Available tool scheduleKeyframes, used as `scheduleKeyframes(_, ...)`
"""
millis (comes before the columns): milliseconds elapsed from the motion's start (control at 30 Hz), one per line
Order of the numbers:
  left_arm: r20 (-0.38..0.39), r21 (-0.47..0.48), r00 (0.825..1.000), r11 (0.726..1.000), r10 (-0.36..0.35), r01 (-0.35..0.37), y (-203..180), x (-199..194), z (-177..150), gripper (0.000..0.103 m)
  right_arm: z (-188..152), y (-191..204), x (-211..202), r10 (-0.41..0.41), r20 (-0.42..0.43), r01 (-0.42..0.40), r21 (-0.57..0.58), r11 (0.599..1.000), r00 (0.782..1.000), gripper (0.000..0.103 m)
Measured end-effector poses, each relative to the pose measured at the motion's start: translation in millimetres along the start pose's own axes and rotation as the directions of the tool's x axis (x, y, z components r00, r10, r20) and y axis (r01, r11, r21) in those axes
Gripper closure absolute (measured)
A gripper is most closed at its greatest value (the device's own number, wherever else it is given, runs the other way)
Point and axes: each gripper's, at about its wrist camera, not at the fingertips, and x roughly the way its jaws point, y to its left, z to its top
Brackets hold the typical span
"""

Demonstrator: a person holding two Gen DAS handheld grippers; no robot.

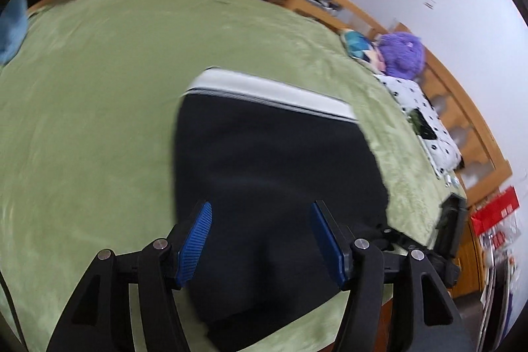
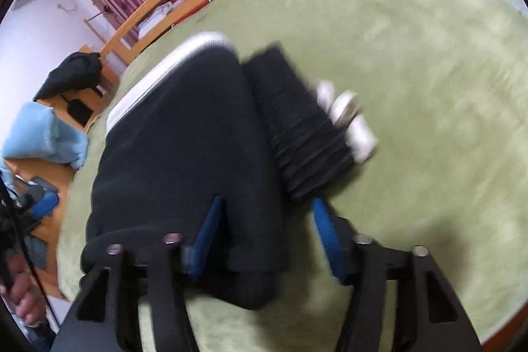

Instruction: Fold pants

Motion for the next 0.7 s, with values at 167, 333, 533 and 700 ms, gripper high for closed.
scheduleKeyframes(167, -0.030, -0.010, 0.999, 1.000, 0.016, -0.017, 20, 12, -8, 0.045, 16, 30, -56, 0.144, 0.139, -0.130, -0.108, 0.986, 0.980, 0.086)
scheduleKeyframes(333, -0.043, -0.015, 0.999, 1.000, -0.020, 0.020, 32, 17, -11, 0.045, 25, 11, -61, -0.034, 0.223, 0.064, -0.129, 0.990, 0.974, 0.086)
scheduleKeyframes(533, -0.102, -0.011, 0.993, 0.998, -0.056, 0.055, 28, 46, -2, 0.043, 10, -30, -21, -0.086, 0.115, 0.093, -0.057, 0.994, 0.990, 0.067)
scheduleKeyframes(700, -0.192, -0.041, 0.975, 0.994, -0.107, 0.101, 19, 72, -22, 0.043, 25, -19, -44, -0.088, 0.191, 0.108, -0.100, 0.989, 0.978, 0.050)
